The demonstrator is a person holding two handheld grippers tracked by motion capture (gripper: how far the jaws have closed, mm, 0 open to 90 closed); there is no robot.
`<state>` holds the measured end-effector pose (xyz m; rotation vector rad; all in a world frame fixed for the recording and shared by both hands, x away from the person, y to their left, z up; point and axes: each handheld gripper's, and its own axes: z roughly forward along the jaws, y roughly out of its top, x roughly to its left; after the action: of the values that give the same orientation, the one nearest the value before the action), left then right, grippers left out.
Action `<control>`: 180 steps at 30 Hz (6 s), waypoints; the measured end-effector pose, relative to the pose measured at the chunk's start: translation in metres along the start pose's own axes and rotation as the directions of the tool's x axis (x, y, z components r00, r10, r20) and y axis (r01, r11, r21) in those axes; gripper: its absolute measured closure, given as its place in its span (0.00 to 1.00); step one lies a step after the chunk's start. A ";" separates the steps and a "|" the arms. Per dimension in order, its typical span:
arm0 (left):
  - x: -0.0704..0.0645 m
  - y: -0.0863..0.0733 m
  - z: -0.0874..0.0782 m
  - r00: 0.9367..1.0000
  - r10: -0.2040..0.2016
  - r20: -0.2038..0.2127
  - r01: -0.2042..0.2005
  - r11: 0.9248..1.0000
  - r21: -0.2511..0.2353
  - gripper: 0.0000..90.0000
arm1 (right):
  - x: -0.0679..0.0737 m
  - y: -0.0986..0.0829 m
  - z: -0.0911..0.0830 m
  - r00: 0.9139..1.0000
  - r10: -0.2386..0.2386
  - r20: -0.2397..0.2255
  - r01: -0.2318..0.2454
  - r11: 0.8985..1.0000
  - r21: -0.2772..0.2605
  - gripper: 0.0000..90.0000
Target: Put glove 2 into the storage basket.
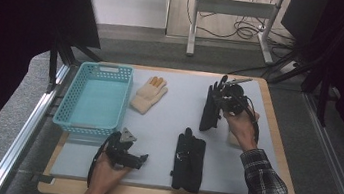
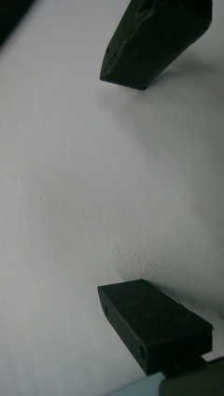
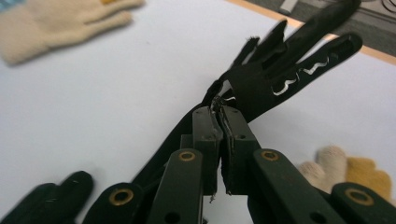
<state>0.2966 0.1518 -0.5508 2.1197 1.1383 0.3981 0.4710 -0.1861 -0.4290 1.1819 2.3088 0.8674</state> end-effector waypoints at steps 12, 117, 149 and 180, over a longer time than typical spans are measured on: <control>0.000 0.000 0.000 1.000 0.001 0.000 -0.001 1.000 0.000 0.02 | 0.033 0.014 0.042 0.995 0.011 -0.095 -0.011 1.000 -0.005 0.91; 0.000 0.000 0.000 1.000 0.005 -0.001 -0.005 1.000 -0.002 0.02 | 0.120 -0.087 0.002 0.833 -0.420 -0.359 0.452 0.892 0.006 0.66; 0.000 0.000 0.000 1.000 0.004 -0.001 -0.004 1.000 0.000 0.02 | 0.136 -0.125 -0.037 0.997 0.044 -0.069 -0.049 0.996 -0.073 0.78; 0.000 -0.002 -0.003 1.000 -0.004 -0.004 0.004 1.000 -0.005 0.04 | 0.092 -0.179 -0.047 0.939 -0.090 -0.331 0.083 0.996 -0.038 0.95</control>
<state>0.2933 0.1537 -0.5501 2.1130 1.1420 0.4027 0.2887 -0.2064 -0.5238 0.9754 2.5841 1.1317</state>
